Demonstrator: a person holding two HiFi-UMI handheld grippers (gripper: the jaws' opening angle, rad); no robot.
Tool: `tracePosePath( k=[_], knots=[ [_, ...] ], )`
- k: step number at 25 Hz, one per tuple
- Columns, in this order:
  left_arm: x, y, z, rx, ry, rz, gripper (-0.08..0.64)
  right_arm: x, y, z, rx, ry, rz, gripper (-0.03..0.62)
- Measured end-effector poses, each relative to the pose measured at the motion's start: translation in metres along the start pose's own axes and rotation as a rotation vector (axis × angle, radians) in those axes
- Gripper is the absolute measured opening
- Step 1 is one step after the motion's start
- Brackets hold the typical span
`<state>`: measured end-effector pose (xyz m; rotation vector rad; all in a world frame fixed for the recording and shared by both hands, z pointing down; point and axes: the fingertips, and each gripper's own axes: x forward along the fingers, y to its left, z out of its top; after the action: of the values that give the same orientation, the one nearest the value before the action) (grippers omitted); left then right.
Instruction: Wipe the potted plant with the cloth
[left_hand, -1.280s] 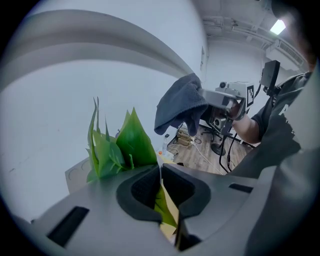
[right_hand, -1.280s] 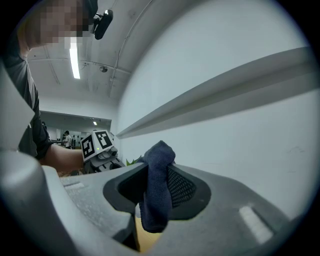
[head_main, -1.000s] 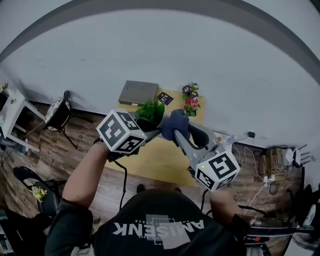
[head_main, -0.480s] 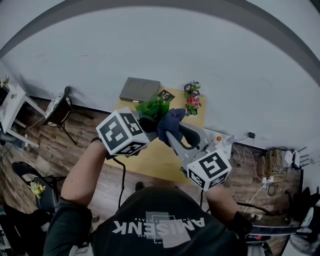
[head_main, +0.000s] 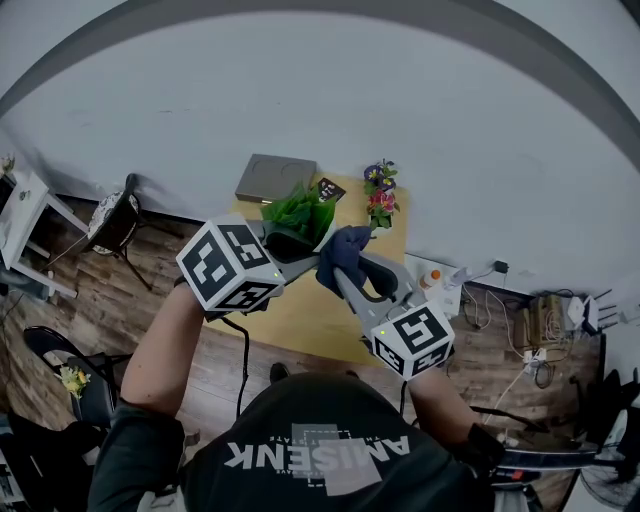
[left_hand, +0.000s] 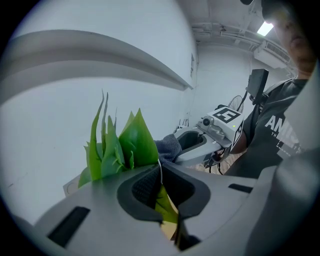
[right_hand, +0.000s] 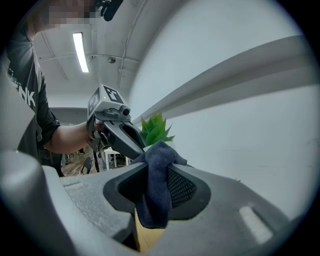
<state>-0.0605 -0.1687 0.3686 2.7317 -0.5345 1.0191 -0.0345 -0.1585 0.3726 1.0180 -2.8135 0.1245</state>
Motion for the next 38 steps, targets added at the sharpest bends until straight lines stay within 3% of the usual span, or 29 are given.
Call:
tracePosePath(
  k=[14,17,27,38],
  knots=[
    [-0.002,0.001,0.006,-0.061,-0.068,-0.054,0.011,-0.011,-0.026,-0.051,0.051,0.107,-0.068,0.110],
    [0.001,0.005,0.005,-0.057,-0.059,-0.046,0.011,-0.017,-0.029,-0.041,0.057,0.085,-0.068,0.110],
    [0.003,-0.011,-0.005,0.064,-0.041,-0.063,0.011,-0.023,-0.015,0.043,0.004,-0.081,-0.005,0.110],
    [-0.007,-0.012,-0.001,0.063,-0.144,-0.102,0.011,-0.002,-0.011,0.037,-0.006,-0.047,0.038,0.110]
  ],
)
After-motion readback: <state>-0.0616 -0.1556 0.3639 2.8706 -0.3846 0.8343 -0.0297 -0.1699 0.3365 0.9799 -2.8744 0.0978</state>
